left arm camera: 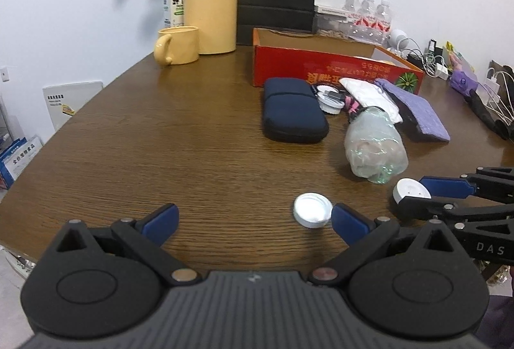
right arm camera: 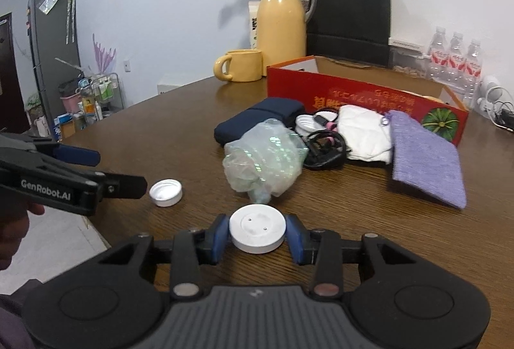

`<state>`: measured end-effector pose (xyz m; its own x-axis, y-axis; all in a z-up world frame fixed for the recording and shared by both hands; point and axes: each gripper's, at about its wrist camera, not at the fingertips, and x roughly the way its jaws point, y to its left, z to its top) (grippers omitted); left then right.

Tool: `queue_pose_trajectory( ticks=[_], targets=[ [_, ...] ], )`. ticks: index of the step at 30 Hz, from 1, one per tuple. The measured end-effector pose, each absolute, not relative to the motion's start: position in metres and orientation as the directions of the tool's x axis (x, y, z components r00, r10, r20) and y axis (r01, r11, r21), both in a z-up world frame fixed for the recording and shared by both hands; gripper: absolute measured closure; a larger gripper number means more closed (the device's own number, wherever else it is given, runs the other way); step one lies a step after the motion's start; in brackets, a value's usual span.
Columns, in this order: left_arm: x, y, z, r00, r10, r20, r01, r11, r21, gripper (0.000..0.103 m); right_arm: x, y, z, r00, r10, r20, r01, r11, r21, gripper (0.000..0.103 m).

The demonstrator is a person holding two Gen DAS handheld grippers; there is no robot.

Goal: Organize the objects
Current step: 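Grasp a white round lid with the right tool while the left tool grasps the other lid, then carry both white lids into the cardboard box and open both tools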

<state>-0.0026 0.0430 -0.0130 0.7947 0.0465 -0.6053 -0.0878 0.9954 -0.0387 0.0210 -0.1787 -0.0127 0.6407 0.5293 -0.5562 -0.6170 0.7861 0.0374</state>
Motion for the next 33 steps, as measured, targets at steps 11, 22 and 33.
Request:
queue_pose_trajectory(
  ticks=[11, 22, 33],
  targets=[
    [0.011, 0.018, -0.028, 0.784, 0.036, -0.619, -0.067, 0.997, -0.027, 0.0, 0.022, -0.221, -0.014, 0.714, 0.454, -0.533, -0.515, 0.856, 0.038, 0.065],
    [0.005, 0.014, -0.024, 0.812, 0.019, -0.583, -0.04, 0.999, -0.023, 0.074, 0.025, -0.227, -0.013, 0.731, 0.439, -0.521, -0.495, 0.868, 0.038, 0.065],
    [0.01, 0.019, -0.016, 0.834, 0.015, -0.552, -0.046, 0.998, -0.044, 0.074, 0.034, -0.232, -0.01, 0.757, 0.424, -0.497, -0.475, 0.88, 0.028, 0.065]
  ],
)
